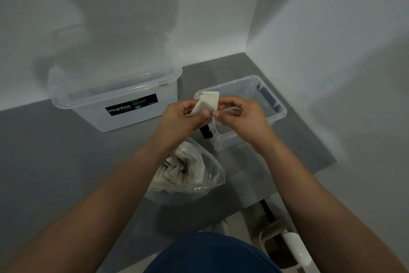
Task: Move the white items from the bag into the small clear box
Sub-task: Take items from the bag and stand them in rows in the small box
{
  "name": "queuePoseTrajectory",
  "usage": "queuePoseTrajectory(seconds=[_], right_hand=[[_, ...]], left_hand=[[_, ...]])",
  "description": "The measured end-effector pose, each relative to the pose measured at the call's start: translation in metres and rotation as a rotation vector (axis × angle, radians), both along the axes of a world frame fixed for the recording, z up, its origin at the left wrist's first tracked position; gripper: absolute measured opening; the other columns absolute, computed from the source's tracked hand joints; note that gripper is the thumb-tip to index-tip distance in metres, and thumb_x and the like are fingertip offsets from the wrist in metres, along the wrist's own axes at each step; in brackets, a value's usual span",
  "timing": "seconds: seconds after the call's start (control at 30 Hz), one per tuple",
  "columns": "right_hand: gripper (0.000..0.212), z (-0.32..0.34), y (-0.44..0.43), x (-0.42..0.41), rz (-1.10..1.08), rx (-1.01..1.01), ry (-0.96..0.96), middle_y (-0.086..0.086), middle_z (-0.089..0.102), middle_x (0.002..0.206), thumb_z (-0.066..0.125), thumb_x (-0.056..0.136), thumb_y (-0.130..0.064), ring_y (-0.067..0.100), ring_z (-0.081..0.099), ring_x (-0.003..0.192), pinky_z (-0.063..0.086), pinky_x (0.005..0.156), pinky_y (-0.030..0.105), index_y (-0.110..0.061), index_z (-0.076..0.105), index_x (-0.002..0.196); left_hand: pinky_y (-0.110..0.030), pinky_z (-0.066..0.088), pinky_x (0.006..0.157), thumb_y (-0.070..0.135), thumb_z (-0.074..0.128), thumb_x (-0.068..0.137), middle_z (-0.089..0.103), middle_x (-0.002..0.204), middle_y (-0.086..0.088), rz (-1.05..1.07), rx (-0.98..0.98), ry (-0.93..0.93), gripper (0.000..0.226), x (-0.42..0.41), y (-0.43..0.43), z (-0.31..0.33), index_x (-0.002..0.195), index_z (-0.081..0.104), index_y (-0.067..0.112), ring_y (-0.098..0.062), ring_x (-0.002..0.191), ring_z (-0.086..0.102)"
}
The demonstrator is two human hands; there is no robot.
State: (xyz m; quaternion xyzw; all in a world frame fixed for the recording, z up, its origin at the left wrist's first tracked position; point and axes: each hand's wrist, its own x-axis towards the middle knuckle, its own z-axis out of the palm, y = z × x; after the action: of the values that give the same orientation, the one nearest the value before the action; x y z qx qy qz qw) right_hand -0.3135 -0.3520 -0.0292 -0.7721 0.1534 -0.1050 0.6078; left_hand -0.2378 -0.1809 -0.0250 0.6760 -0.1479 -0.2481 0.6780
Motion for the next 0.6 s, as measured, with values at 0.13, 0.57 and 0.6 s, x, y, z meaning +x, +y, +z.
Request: queuePoseTrajectory(seconds=[0.13, 0.57, 0.6], right_hand=[[0.028, 0.018, -0.014, 0.006, 0.082, -0.186, -0.031, -0.004, 0.072, 0.101, 0.075, 0.092, -0.024, 0.019, 0.073, 0.079, 0.061, 0.081, 0.035, -0.028, 0.073, 0.120], [0.008, 0.004, -0.056, 0.048, 0.170, -0.670, 0.157, -0.009, 0.073, 0.085, 0.069, 0.094, -0.020, 0.004, 0.068, 0.078, 0.053, 0.071, 0.019, -0.020, 0.076, 0.097], [0.010, -0.003, -0.056, 0.053, 0.238, -0.724, 0.206, -0.008, 0.073, 0.088, 0.067, 0.095, -0.017, 0.005, 0.065, 0.078, 0.049, 0.069, 0.017, -0.018, 0.076, 0.099]], left_hand=[[-0.033, 0.062, 0.083, 0.008, 0.075, 0.089, 0.078, 0.098, -0.008, -0.079, 0.131, -0.109, 0.018, 0.006, 0.002, -0.001, 0.107, 0.075, 0.009, -0.022, 0.091, 0.077], [-0.034, 0.063, 0.075, 0.004, 0.076, 0.087, 0.078, 0.094, -0.008, 0.120, 0.239, -0.060, 0.024, 0.022, 0.010, -0.010, 0.105, 0.060, 0.004, -0.021, 0.086, 0.077], [-0.034, 0.063, 0.075, 0.005, 0.077, 0.087, 0.077, 0.095, -0.007, 0.134, 0.265, -0.093, 0.020, 0.025, 0.011, -0.011, 0.102, 0.063, 0.005, -0.021, 0.084, 0.077]])
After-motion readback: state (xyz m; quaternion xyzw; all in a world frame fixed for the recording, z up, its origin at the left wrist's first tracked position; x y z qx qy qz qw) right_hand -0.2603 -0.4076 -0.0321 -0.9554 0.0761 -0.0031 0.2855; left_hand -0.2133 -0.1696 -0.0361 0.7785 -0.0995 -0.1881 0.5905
